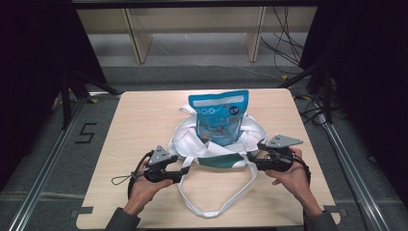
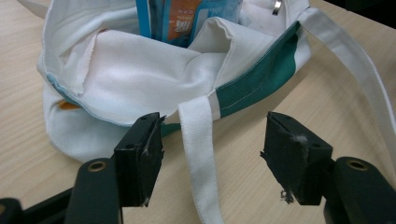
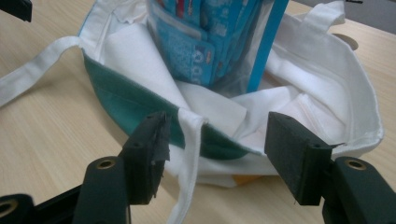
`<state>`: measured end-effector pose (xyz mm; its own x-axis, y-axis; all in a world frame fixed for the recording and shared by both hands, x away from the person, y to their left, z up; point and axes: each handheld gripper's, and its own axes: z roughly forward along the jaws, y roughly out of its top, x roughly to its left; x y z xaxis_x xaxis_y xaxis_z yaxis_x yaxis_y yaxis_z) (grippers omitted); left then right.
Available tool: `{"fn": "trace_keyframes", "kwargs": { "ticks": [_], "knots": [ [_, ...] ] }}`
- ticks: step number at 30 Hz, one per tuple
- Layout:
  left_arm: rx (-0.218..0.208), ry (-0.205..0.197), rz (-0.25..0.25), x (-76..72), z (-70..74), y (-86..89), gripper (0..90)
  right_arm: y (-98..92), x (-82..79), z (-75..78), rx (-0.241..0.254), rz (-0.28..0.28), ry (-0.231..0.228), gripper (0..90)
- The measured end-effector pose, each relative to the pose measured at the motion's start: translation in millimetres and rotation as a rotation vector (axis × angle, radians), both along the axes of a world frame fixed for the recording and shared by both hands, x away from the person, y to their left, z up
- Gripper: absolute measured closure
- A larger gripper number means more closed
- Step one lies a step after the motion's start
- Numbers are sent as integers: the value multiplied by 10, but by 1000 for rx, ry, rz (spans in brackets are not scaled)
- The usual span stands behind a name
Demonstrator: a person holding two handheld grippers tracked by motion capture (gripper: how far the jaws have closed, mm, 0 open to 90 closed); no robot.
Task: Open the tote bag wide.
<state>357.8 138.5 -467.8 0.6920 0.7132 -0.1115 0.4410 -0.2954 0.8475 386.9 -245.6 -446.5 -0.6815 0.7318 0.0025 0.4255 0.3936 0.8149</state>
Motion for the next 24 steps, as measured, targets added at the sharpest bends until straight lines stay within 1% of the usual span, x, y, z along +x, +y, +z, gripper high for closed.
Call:
{"fn": "trace_keyframes", "kwargs": {
  "ticks": [2, 3, 4, 5, 6, 7, 8, 9, 10, 11, 12, 13, 14, 15, 16, 17, 18, 19, 20, 21, 22, 23, 24],
  "knots": [
    [8, 9, -9, -23, -3, 12, 347, 7, -21, -12, 0, 3, 14, 392],
    [15, 14, -16, -30, -5, 17, 341, 13, -27, -23, -6, 11, 13, 391],
    [12, 20, -10, -47, -5, 14, 336, 19, -27, -33, -17, 25, -3, 390],
    [10, 22, -13, -63, -5, 28, 328, 29, -38, -38, -23, 32, -4, 388],
    [-2, 27, -4, -76, -3, 26, 324, 48, -64, -39, -26, 32, 9, 387],
    [0, 27, -6, -87, -1, 42, 321, 62, -78, -42, -20, 32, 12, 386],
    [0, 27, -6, -87, -1, 42, 315, 73, -95, -41, -17, 30, 25, 384],
    [-1, 19, -14, -95, -12, 69, 306, 62, -93, -38, -30, 40, 11, 383],
    [21, 20, -20, -101, -14, 95, 300, 66, -91, -47, -30, 41, -6, 382],
    [8, 22, -11, -114, -28, 98, 295, 65, -96, -52, -34, 50, 3, 380],
    [8, 22, -11, -114, -28, 98, 292, 65, -96, -52, -34, 50, 3, 380],
    [17, 23, -1, -134, -36, 114, 292, 60, -104, -55, -49, 52, -1, 379],
    [29, 26, -4, -149, -40, 147, 290, 61, -114, -64, -42, 42, 7, 377],
    [13, 19, 9, -171, -54, 166, 286, 51, -124, -65, -48, 40, 11, 373],
    [9, 17, 25, -189, -62, 189, 284, 50, -124, -68, -48, 40, 7, 371],
    [2, 15, 41, -204, -72, 206, 284, 45, -129, -66, -53, 33, -7, 366],
    [-1, 16, 50, -214, -78, 218, 285, 60, -155, -66, -41, 23, 25, 364],
    [-16, 27, 53, -227, -88, 234, 285, 52, -154, -63, -47, 29, 21, 364],
    [-33, 43, 58, -245, -101, 241, 284, 49, -157, -66, -55, 34, -6, 363],
    [-32, 40, 63, -263, -109, 246, 284, 56, -187, -62, -53, 23, 16, 363],
    [-32, 40, 63, -263, -109, 246, 284, 56, -187, -62, -53, 23, 16, 363],
    [-29, 32, 57, -279, -119, 254, 284, 55, -193, -67, -53, 37, 4, 362],
    [-24, 35, 52, -306, -134, 268, 280, 53, -232, -65, -51, 39, 7, 361]
  ]
}}
